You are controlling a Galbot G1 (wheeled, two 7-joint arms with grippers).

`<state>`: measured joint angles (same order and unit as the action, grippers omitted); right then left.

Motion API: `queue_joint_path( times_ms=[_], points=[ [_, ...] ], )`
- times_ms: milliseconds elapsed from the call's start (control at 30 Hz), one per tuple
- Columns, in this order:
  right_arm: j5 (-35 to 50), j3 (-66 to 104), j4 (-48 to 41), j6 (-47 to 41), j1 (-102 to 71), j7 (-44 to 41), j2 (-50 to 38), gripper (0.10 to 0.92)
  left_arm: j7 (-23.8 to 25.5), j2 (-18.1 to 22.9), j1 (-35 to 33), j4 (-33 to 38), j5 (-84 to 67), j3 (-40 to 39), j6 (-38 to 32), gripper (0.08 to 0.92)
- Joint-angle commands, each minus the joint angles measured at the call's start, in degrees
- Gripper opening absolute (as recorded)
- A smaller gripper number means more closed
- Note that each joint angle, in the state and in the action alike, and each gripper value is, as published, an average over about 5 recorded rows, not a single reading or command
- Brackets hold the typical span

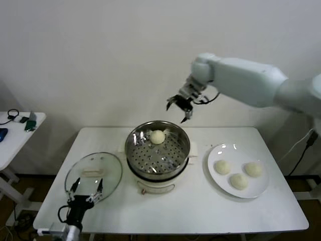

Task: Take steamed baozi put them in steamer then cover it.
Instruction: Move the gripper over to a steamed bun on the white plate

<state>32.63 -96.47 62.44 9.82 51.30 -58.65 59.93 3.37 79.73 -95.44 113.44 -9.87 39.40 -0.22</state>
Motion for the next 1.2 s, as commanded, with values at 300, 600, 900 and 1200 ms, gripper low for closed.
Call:
queue_joint_path(
  times_ms=[300,600,900,1200],
  points=[
    [11.79,-16.19,20.06,-23.88,-0.18,8.77,-20.61,0.823,0.05,0.25,0.74,-0.55,-0.23,-0.01,-0.06,0.823],
    [2.72,-7.54,12.33,-24.85,-15.27,11.99,-16.93,0.823,0.01,0.3,0.87,-1.51,-0.38,0.48,-0.84,0.823],
    [-1.77,-0.86,5.37,-24.65,-24.27,12.93,-13.29,0.823,0.04,1.11,0.87,-1.86,0.01,0.13,-0.89,0.823],
    [-3.24,4.23,-0.78,-24.26,-28.39,13.92,-10.17,0.823,-0.03,1.07,0.54,-1.96,0.04,0.26,-1.13,0.823]
  ],
)
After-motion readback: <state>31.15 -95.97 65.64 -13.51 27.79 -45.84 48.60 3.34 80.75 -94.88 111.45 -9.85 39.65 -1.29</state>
